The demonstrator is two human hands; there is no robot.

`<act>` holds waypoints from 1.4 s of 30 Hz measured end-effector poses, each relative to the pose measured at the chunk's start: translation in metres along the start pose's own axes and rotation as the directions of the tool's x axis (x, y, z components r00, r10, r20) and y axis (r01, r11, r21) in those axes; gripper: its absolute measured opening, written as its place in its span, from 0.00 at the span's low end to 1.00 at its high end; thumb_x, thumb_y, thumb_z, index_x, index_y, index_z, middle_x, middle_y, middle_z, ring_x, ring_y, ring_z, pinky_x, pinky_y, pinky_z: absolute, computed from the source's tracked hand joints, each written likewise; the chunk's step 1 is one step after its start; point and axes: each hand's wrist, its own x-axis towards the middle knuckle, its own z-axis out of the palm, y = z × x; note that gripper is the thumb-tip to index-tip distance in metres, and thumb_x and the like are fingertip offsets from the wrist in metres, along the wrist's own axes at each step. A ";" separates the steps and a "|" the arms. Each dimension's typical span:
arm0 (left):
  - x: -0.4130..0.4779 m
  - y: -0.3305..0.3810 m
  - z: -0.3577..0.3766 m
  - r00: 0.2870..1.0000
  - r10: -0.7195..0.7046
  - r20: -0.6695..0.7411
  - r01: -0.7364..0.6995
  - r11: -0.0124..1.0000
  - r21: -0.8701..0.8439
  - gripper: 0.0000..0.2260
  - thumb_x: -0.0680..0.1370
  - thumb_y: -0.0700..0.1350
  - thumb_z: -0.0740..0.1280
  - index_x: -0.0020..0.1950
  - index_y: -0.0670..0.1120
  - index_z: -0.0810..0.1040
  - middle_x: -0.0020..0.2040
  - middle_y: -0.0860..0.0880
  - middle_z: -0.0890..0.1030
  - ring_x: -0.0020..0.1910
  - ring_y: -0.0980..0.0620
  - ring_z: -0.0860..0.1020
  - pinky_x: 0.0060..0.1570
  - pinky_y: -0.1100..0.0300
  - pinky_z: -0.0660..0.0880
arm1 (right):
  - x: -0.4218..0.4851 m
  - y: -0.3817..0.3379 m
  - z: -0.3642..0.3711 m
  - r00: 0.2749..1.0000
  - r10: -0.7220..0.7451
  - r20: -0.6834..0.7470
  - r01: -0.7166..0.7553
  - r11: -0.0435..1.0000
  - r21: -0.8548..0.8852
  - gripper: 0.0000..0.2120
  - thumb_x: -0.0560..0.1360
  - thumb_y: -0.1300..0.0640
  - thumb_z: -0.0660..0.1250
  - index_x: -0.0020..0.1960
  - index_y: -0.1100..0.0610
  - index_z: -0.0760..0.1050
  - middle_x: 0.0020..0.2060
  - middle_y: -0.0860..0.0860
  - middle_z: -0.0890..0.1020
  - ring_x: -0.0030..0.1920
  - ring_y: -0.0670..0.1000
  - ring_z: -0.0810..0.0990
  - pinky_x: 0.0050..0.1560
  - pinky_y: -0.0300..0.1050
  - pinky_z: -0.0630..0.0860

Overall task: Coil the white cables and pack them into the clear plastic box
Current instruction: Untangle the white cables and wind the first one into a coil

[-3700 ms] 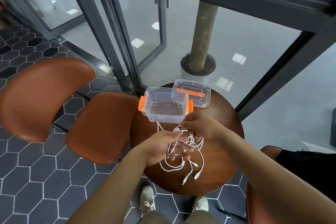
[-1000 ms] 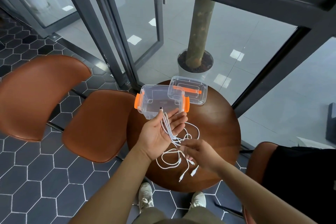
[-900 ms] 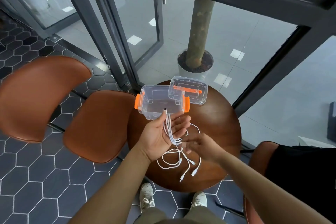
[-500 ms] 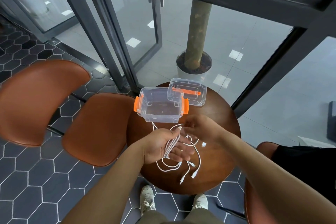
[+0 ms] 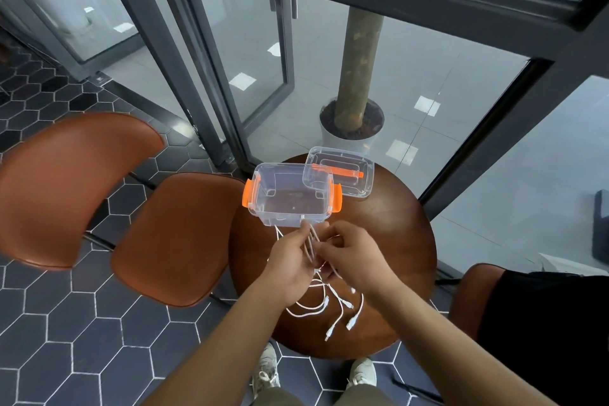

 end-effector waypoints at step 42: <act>-0.026 0.022 0.027 0.972 0.210 -0.106 -0.117 0.824 0.554 0.13 0.83 0.44 0.64 0.46 0.36 0.80 0.36 0.42 0.78 0.30 0.51 0.77 0.26 0.60 0.75 | -0.006 0.051 -0.013 0.685 -0.729 0.002 0.478 0.447 -0.756 0.13 0.75 0.57 0.70 0.58 0.49 0.81 0.32 0.46 0.80 0.30 0.51 0.76 0.24 0.46 0.72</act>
